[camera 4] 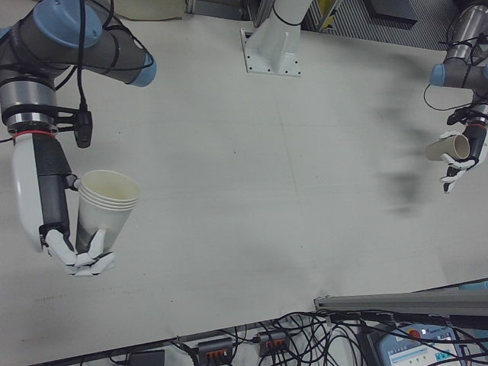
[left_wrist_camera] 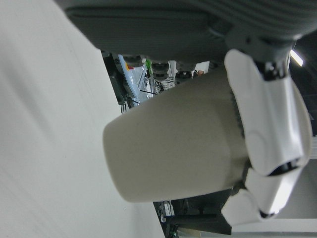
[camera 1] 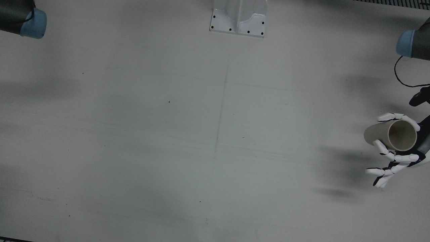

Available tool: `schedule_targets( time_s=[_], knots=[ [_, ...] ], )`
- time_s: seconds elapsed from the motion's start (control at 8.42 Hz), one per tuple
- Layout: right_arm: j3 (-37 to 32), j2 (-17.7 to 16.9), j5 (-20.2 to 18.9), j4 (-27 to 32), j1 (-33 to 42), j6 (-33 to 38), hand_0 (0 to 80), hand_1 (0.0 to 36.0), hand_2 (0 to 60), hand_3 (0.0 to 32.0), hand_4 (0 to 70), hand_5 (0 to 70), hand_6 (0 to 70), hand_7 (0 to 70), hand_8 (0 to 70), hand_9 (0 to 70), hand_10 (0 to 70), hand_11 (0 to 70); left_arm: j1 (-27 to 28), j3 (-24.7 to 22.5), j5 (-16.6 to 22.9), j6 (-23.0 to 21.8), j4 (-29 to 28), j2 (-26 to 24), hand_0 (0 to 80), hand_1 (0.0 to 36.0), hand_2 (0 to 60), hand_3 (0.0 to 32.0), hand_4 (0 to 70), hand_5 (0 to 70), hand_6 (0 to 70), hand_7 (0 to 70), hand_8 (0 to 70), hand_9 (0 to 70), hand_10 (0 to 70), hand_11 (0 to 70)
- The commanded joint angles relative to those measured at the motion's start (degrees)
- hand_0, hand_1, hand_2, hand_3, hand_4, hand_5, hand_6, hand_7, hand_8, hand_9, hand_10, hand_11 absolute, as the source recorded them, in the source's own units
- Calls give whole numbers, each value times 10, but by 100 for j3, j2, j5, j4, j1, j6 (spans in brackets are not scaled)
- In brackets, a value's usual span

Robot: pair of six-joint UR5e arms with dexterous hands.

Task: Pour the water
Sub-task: 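Lift both cups, raising the right hand's cup above the left hand's cup, then tilt the right hand's cup over the left hand's cup to pour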

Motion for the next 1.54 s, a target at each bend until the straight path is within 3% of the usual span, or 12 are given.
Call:
schedule_targets(
  time_s=[0.0, 0.12, 0.36, 0.59, 0.83, 1.07, 1.19, 1.43],
  knots=[
    [683, 1360, 599, -1559, -111, -50, 800, 360, 600, 0, 168, 700, 314, 526, 263, 390, 234, 391, 281, -25, 329, 209, 1159, -1279, 521, 347, 600, 0, 700, 700, 176, 229, 56, 69, 0, 9],
    [746, 1851, 731, -1850, -329, -259, 800, 360, 600, 0, 179, 700, 324, 545, 269, 399, 236, 396, 649, 88, 329, 340, 1432, -1666, 519, 346, 600, 0, 700, 700, 181, 232, 58, 71, 0, 9],
    [808, 2547, 1580, -2177, -1407, -1091, 800, 360, 600, 0, 191, 700, 336, 570, 273, 405, 235, 395, 766, 370, 320, 516, 1985, -2623, 513, 339, 600, 0, 700, 700, 187, 234, 61, 73, 0, 12],
    [816, 3023, 2417, -2186, -2629, -2276, 800, 360, 600, 0, 211, 700, 348, 600, 277, 412, 232, 390, 1117, 764, 311, 570, 2366, -3511, 516, 344, 600, 0, 700, 700, 188, 235, 60, 73, 0, 10],
    [843, 3086, 2936, -2186, -3282, -3061, 800, 360, 600, 0, 220, 700, 343, 598, 268, 403, 223, 377, 1241, 845, 303, 570, 2524, -3804, 515, 344, 600, 0, 697, 700, 190, 235, 59, 69, 0, 7],
    [1078, 2938, 3062, -2186, -3338, -3117, 800, 360, 600, 0, 226, 700, 335, 585, 263, 396, 224, 378, 1224, 837, 285, 535, 2525, -3762, 515, 347, 600, 0, 697, 700, 191, 238, 60, 71, 0, 8],
    [1472, 2519, 3062, -2160, -3033, -2865, 800, 360, 600, 0, 221, 700, 331, 574, 261, 393, 228, 384, 1137, 828, 302, 457, 2159, -3622, 515, 344, 600, 0, 697, 700, 190, 237, 60, 71, 0, 9],
    [1791, 1256, 2687, -2151, -2382, -633, 800, 360, 600, 0, 212, 700, 327, 556, 258, 386, 239, 400, 919, 731, 250, -17, 940, -2142, 507, 324, 600, 0, 680, 700, 175, 219, 59, 71, 0, 10]
  ],
)
